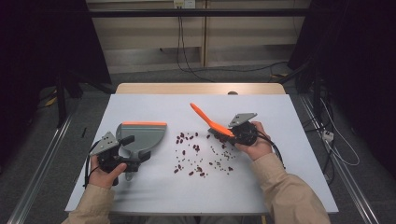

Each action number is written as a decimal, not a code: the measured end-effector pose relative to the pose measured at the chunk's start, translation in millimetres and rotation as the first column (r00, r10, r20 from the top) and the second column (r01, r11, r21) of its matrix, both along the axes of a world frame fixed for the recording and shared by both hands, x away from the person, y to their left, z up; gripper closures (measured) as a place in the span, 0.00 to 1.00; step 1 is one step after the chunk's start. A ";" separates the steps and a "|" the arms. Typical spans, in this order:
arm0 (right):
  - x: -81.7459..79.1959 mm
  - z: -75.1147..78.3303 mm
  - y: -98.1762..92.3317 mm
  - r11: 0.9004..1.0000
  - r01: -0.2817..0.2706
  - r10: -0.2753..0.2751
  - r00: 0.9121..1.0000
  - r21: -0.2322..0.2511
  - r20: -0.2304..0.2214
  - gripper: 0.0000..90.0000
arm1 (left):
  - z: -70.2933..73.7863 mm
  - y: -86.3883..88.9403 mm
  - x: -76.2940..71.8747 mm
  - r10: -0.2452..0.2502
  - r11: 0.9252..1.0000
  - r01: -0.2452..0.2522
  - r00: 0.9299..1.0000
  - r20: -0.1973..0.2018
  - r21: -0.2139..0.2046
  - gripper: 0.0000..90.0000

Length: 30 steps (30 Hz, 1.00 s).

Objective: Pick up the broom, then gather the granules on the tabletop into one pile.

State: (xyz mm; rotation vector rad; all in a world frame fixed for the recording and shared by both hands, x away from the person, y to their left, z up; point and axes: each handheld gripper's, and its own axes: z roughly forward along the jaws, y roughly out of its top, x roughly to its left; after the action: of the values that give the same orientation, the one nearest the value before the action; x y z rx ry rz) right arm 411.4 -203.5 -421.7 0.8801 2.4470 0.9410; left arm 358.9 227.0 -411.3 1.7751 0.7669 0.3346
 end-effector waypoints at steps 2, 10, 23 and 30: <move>-1.6 0.2 -0.1 1.000 -0.006 0.006 1.000 0.004 -0.005 0.79 | 0.2 0.0 0.9 0.000 1.000 0.000 1.000 0.001 -0.006 0.06; -7.5 2.0 -1.1 1.000 -0.024 0.025 0.999 0.015 -0.020 0.79 | 0.3 -0.5 0.4 0.000 1.000 0.000 1.000 0.002 -0.004 0.06; -7.1 7.7 -7.9 0.999 -0.002 0.002 1.000 0.049 -0.018 0.79 | 0.7 0.0 0.7 0.006 1.000 -0.006 1.000 0.003 -0.007 0.06; 5.7 13.6 -11.3 0.995 0.034 -0.035 0.999 0.093 0.012 0.79 | 1.3 0.5 -0.3 0.002 1.000 -0.002 1.000 0.004 -0.004 0.06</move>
State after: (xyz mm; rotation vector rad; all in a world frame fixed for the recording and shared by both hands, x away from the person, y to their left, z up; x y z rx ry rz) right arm 417.1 -214.8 -408.1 0.9406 2.3855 1.0528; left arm 358.6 227.6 -410.1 1.7696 0.7666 0.3375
